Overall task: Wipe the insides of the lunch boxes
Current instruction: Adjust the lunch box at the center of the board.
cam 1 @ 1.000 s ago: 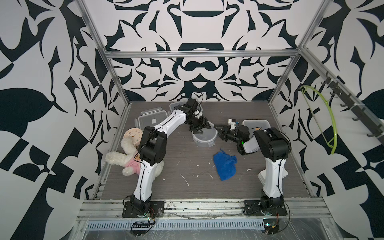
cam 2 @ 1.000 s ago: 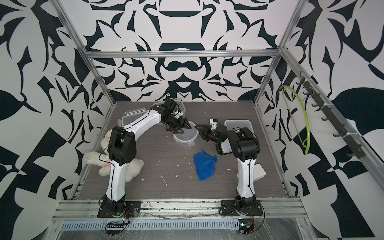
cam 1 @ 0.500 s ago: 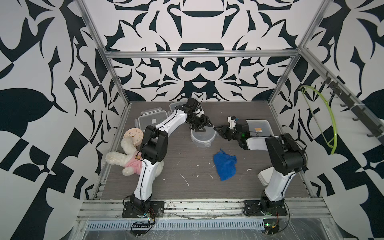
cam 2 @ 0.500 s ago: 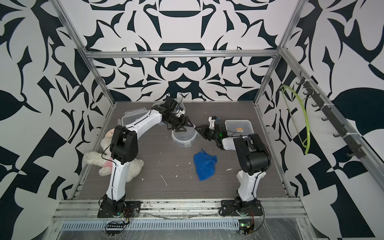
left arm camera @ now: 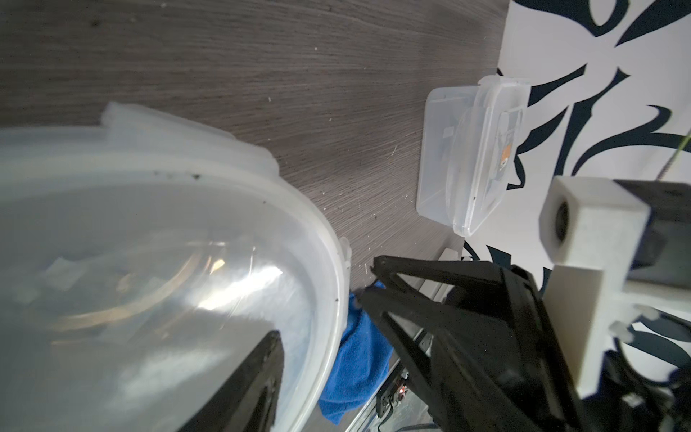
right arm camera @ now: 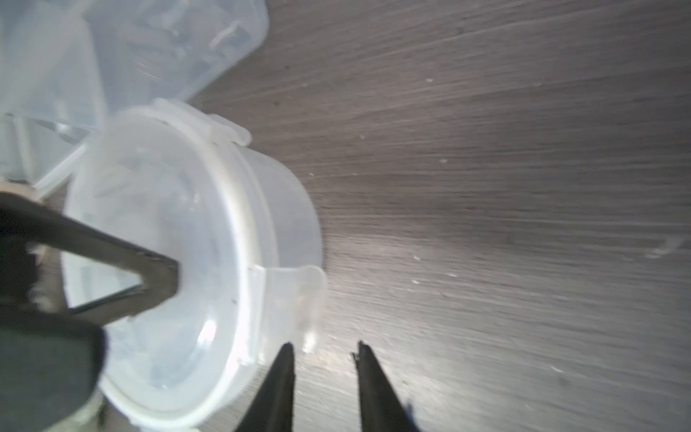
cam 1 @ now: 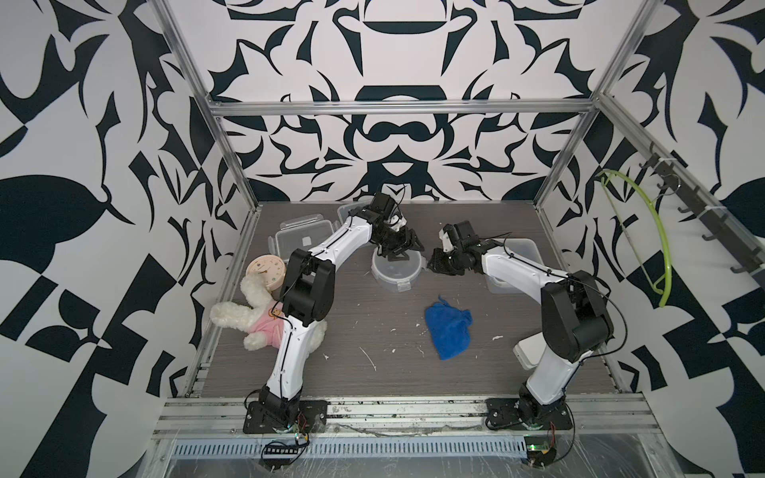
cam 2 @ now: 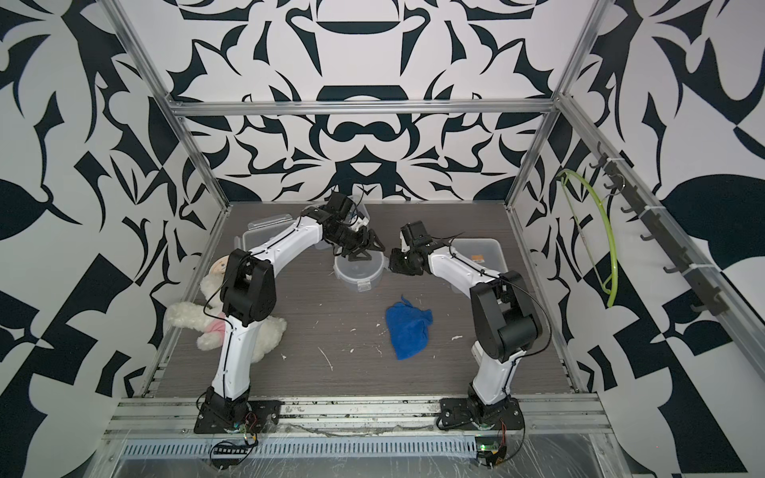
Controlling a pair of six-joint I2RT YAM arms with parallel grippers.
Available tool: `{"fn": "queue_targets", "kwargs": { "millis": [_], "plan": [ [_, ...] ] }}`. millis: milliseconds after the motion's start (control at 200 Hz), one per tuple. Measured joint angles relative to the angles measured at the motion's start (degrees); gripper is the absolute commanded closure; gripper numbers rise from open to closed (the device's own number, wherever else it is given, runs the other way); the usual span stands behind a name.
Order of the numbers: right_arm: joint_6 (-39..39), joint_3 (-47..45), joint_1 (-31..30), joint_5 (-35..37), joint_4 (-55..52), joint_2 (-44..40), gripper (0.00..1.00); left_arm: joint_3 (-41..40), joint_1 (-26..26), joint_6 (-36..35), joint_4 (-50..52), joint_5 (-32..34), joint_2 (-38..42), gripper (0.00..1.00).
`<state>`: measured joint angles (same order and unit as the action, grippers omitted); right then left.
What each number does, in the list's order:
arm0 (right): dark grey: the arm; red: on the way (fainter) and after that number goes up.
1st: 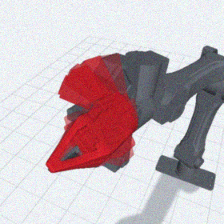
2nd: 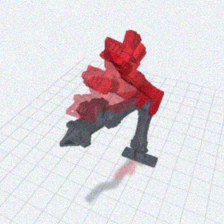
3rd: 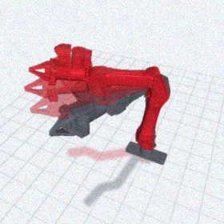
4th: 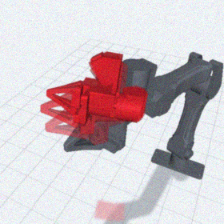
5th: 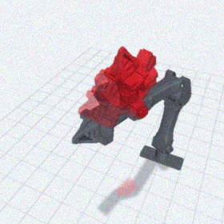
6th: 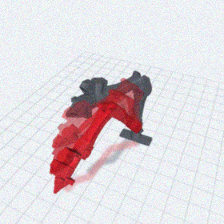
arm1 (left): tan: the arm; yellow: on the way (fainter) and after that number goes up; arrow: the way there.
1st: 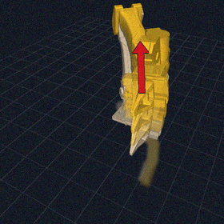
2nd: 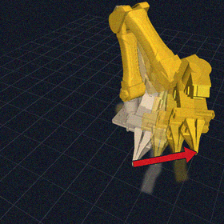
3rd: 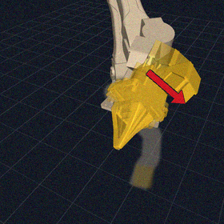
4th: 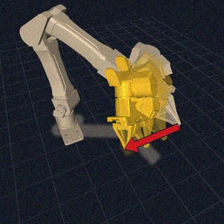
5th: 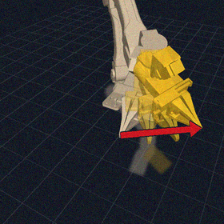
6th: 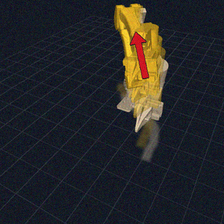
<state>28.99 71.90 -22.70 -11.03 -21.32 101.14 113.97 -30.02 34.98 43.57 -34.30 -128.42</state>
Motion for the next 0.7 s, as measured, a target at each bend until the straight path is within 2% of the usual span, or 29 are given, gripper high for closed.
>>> {"fn": "queue_targets", "kwargs": {
  "millis": [110,305,395,465,580,700],
  "plan": [
    [-2.58,5.60,0.74,1.25,-2.08,0.94,1.00,2.99,-0.17,-0.83,5.53,4.85,0.81,0.31],
    [-3.87,15.23,1.64,1.97,0.42,6.71,1.00,1.75,1.29,-1.77,11.23,16.70,11.30,0.28],
    [-4.17,20.33,1.66,2.10,0.22,12.35,1.00,-3.48,3.89,-1.05,11.45,20.37,18.40,0.28],
    [-4.39,23.06,1.60,2.05,0.22,16.55,1.00,-7.72,6.29,-0.11,11.34,21.84,21.03,0.27],
    [-4.85,23.58,1.29,2.14,-0.79,20.48,1.00,-12.74,9.40,1.42,10.14,22.75,18.34,0.24],
    [-5.35,21.11,0.33,2.29,-1.22,20.39,1.00,-12.13,9.68,2.47,8.66,21.84,11.04,0.24]
  ]
}}
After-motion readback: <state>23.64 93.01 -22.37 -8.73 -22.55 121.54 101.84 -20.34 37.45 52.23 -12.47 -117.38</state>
